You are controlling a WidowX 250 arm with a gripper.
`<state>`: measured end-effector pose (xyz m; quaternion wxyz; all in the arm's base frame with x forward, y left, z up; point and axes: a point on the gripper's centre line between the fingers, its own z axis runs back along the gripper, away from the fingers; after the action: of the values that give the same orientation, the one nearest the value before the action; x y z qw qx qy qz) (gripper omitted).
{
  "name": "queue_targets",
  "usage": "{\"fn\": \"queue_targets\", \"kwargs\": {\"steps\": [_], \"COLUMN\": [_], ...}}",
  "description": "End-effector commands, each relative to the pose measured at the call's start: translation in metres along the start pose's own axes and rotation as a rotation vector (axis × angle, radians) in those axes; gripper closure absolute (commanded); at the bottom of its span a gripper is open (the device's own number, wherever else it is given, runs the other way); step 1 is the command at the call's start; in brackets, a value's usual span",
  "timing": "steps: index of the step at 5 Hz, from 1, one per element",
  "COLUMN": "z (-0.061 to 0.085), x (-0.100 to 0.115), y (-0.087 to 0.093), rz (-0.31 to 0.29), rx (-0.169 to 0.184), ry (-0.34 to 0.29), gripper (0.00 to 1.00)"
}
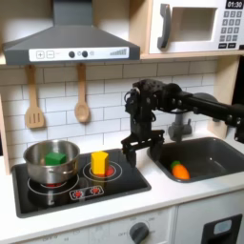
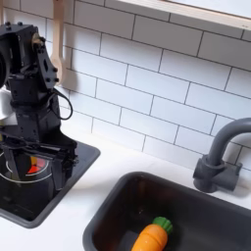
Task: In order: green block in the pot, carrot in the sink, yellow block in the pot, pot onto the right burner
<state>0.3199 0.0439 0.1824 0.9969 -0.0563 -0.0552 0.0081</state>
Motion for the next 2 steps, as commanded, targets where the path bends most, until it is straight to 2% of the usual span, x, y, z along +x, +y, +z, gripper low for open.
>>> {"fn": "queue_targets", "kwargs": {"steps": [1, 2], "z": [0.0, 0.0], "x": [0.0, 0.008], "y": [0.0, 0.015], "rz": [0.0, 0.063], "rx": [0.001, 0.004], "ry": [0.0, 0.01], "gripper": [0.0, 0.0]}}
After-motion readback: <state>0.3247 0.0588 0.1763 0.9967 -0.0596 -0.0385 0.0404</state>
